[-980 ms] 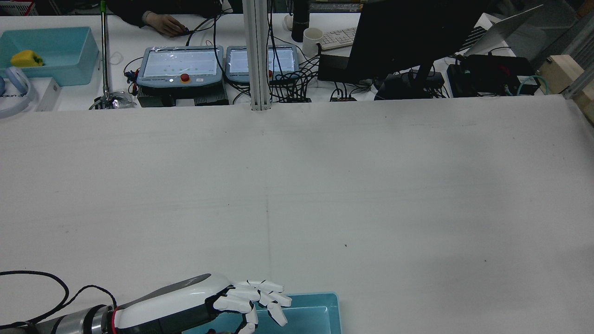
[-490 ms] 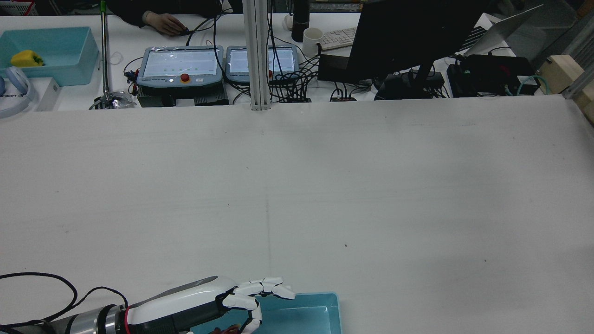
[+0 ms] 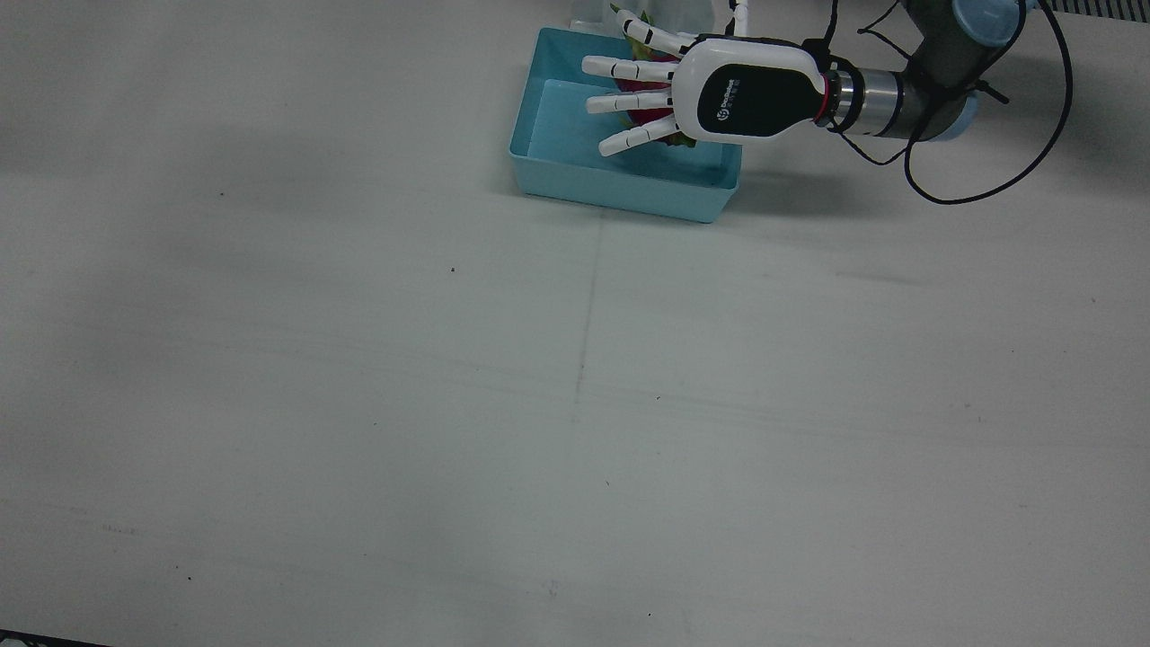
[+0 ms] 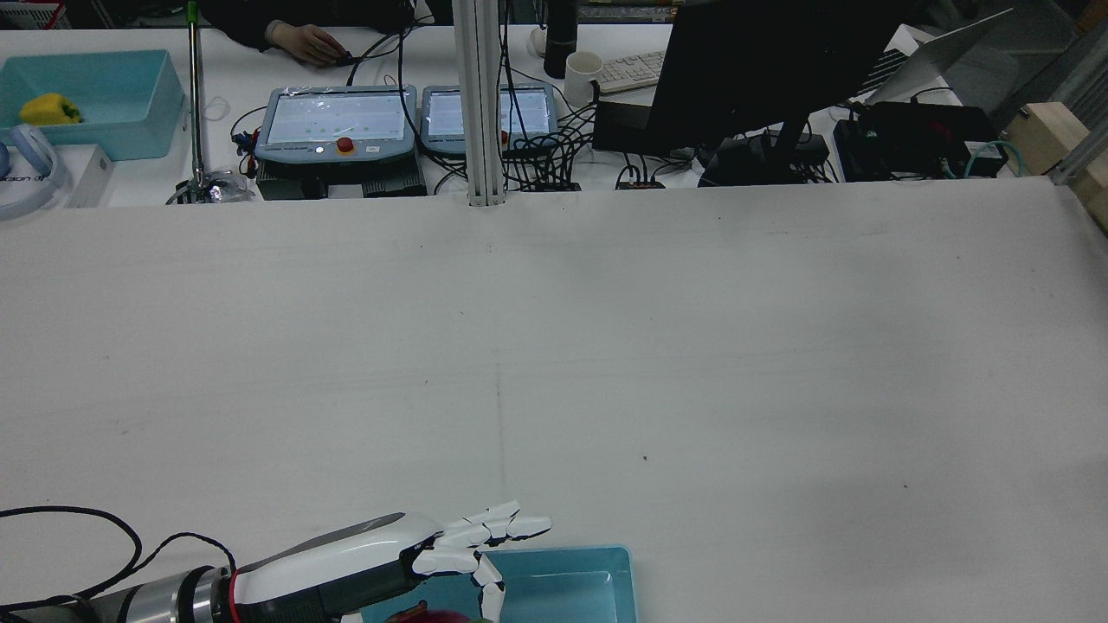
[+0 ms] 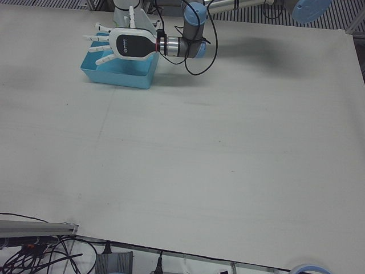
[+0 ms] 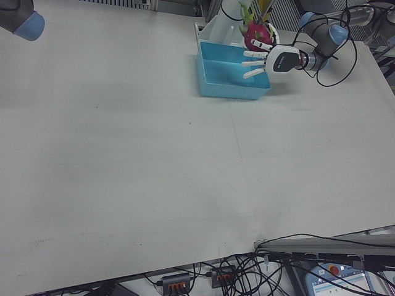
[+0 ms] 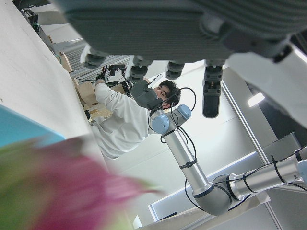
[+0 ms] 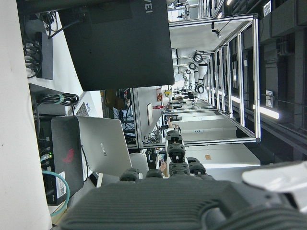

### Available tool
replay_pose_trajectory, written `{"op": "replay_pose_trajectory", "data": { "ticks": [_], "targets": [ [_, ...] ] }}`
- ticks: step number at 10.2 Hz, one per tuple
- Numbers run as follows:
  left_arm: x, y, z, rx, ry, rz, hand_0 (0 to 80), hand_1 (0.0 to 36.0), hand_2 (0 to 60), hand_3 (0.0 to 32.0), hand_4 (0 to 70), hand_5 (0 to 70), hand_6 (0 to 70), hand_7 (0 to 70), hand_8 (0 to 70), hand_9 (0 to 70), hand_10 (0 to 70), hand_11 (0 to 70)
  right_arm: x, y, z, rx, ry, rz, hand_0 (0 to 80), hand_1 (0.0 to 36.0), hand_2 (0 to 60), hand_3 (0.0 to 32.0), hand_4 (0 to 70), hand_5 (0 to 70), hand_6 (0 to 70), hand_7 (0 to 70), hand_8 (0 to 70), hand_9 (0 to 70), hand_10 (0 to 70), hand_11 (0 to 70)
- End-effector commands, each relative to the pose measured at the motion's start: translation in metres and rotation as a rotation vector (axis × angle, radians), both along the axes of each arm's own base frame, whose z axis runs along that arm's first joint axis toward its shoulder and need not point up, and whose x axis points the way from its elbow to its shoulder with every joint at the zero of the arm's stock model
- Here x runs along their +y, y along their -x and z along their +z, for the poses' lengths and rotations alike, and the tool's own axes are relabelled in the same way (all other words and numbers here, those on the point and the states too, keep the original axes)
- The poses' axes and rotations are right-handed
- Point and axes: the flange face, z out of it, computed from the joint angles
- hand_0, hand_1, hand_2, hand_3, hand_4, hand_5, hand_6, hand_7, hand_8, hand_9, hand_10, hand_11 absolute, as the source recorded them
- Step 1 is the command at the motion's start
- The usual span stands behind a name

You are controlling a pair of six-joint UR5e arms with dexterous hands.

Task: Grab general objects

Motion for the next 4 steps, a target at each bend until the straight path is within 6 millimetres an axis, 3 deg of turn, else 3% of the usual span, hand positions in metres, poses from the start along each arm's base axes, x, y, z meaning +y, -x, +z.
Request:
{"op": "replay_pose_trajectory", "data": {
  "ticks": [1,3,4],
  "targets": [
    [-0.026,0.020,0.003,-0.004,0.006,-0.045,40.8,0.0,0.0,32.0,0.0,19.5,0.0,10.2,13.0,1.6,2.2,3.2,0.000,0.001,0.001,0.000,0.002,-0.001,0.0,0.0,0.0,0.0,0.0,0.0,0.0,0.0,0.0,0.0,0.0,0.0],
    [-0.057,0.044,0.013,-0.015,0.033,-0.085,44.7,0.1,0.0,32.0,0.0,21.5,0.0,10.6,12.9,1.4,1.5,2.2,0.000,0.000,0.001,0.000,0.002,0.000,0.0,0.0,0.0,0.0,0.0,0.0,0.0,0.0,0.0,0.0,0.0,0.0],
    [-0.065,0.059,0.028,-0.035,0.047,-0.106,44.9,0.3,0.0,32.0,0.0,22.4,0.2,11.0,13.5,2.2,1.3,2.0,-0.001,0.000,-0.001,0.000,-0.003,0.000,0.0,0.0,0.0,0.0,0.0,0.0,0.0,0.0,0.0,0.0,0.0,0.0]
  ]
}}
